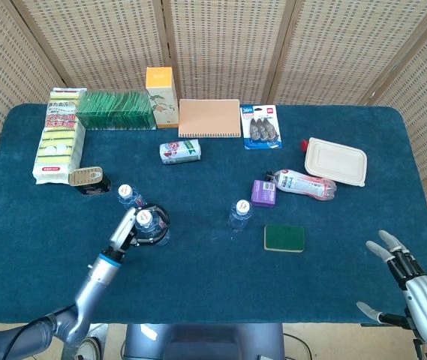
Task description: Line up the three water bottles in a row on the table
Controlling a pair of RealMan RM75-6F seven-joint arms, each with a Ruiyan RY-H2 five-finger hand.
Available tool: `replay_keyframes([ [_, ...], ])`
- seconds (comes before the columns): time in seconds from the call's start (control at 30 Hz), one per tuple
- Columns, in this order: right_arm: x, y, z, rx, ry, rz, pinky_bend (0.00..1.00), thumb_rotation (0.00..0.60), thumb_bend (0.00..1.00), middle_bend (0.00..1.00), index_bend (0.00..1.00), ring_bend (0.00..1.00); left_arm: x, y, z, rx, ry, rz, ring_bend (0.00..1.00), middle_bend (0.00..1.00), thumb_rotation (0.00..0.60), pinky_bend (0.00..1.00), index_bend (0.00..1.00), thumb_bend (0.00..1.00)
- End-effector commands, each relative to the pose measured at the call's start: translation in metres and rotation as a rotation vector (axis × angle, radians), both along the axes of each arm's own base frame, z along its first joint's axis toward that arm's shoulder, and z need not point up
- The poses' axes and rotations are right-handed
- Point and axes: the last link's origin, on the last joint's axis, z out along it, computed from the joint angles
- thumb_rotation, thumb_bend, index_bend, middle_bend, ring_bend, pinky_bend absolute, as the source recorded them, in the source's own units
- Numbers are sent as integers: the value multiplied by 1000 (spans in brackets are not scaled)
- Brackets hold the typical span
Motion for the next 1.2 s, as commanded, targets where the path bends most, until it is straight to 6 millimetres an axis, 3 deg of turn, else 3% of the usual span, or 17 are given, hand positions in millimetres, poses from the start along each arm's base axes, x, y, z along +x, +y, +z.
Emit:
replay_keyframes([
  [0.03,0,-2,0,2,1,0,147,600,0,4,117,15,22,17,-7,-8,50,-20,412,531,600,469,537,363],
  [0.6,-1,-11,-5,38,-2,-8,146,600,0,4,123,5,71,50,-64,-62,102,-3,412,531,600,469,537,352],
  [1.03,-4,-14,-4,42,-10,-25,147,600,0,4,123,5,73,56,-81,-78,134,-7,402,531,600,469,537,342],
  [1.13,-4,-14,-3,37,-15,-24,147,600,0,4,123,5,73,55,-84,-84,140,-8,361,515,600,464,537,336],
  [1.2,-5,-13,0,28,-17,-28,147,600,0,4,123,5,73,54,-86,-97,153,-25,291,440,600,437,497,336],
])
